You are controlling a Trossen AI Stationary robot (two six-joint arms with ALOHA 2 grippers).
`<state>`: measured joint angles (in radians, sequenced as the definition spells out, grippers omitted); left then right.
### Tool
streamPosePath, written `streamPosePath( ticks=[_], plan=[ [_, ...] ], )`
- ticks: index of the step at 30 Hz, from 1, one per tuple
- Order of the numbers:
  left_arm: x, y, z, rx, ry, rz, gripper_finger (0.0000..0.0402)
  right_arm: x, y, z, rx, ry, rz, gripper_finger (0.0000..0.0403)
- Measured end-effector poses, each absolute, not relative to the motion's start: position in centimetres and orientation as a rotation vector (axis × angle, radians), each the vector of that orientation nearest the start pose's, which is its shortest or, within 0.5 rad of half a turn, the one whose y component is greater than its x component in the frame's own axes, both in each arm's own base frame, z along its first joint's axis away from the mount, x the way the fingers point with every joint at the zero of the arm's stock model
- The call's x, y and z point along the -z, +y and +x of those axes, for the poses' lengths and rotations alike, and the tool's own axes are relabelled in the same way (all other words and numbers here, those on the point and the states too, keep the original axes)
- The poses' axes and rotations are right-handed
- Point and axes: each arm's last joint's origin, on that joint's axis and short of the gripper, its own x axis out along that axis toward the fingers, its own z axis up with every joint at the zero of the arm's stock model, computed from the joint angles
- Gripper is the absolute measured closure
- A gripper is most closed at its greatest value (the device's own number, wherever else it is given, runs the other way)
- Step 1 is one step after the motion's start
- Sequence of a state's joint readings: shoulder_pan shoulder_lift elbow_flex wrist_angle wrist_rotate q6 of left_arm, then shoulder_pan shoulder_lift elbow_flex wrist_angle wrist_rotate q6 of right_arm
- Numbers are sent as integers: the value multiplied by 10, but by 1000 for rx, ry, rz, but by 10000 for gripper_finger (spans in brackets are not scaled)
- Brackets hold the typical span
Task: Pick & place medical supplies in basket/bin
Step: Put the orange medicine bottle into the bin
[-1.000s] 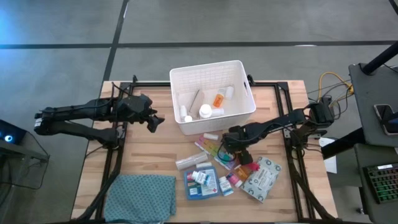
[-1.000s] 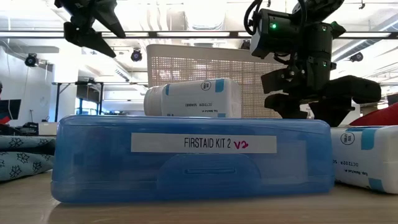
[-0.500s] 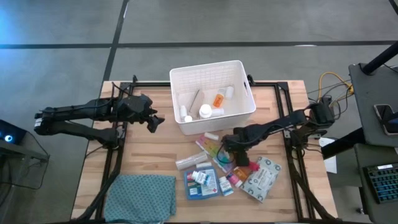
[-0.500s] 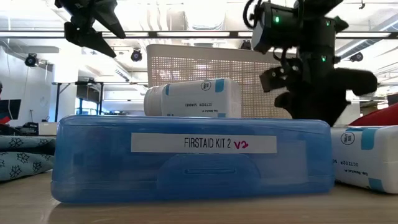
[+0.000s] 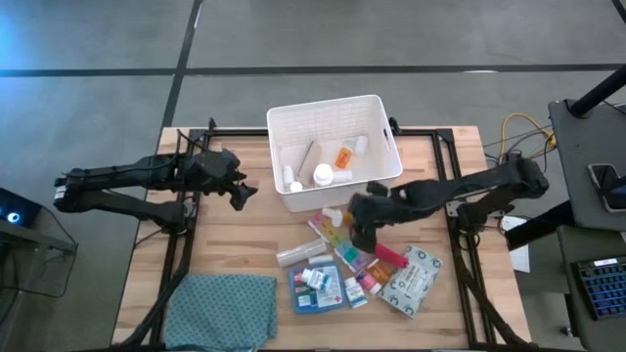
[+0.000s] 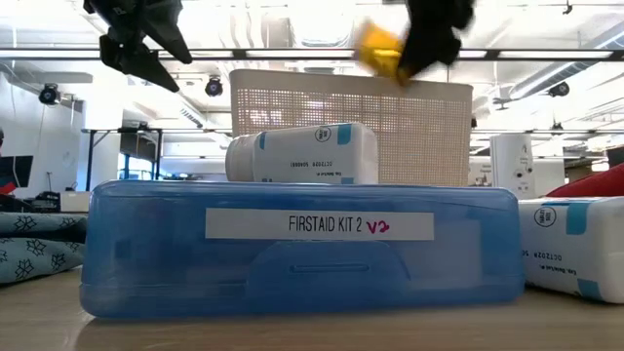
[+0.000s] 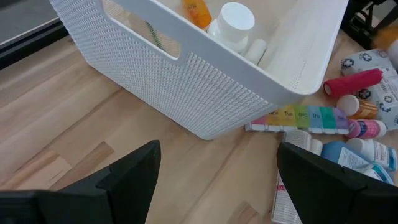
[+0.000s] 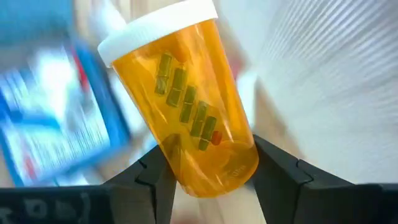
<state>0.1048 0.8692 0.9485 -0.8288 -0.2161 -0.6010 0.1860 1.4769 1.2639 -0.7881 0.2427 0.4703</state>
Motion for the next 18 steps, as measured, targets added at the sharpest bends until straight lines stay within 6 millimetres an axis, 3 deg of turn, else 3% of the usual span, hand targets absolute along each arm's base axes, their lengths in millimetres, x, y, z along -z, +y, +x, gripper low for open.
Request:
streamPosePath(
  ticks=[5, 9, 14, 18],
  plan=[
    [-319, 23, 158, -520, 635, -525, 103, -356, 38, 300, 513, 627, 176, 243],
    [-319, 23, 158, -518, 638, -521, 103, -390, 2, 305, 772, 425, 198, 243],
    [-318, 23, 158, -519, 644, -521, 103, -387, -75, 309, 839, 438, 505, 239],
    [-318, 20, 157, -507, 659, -521, 103, -376, -114, 307, 799, 488, 669, 210]
  ],
)
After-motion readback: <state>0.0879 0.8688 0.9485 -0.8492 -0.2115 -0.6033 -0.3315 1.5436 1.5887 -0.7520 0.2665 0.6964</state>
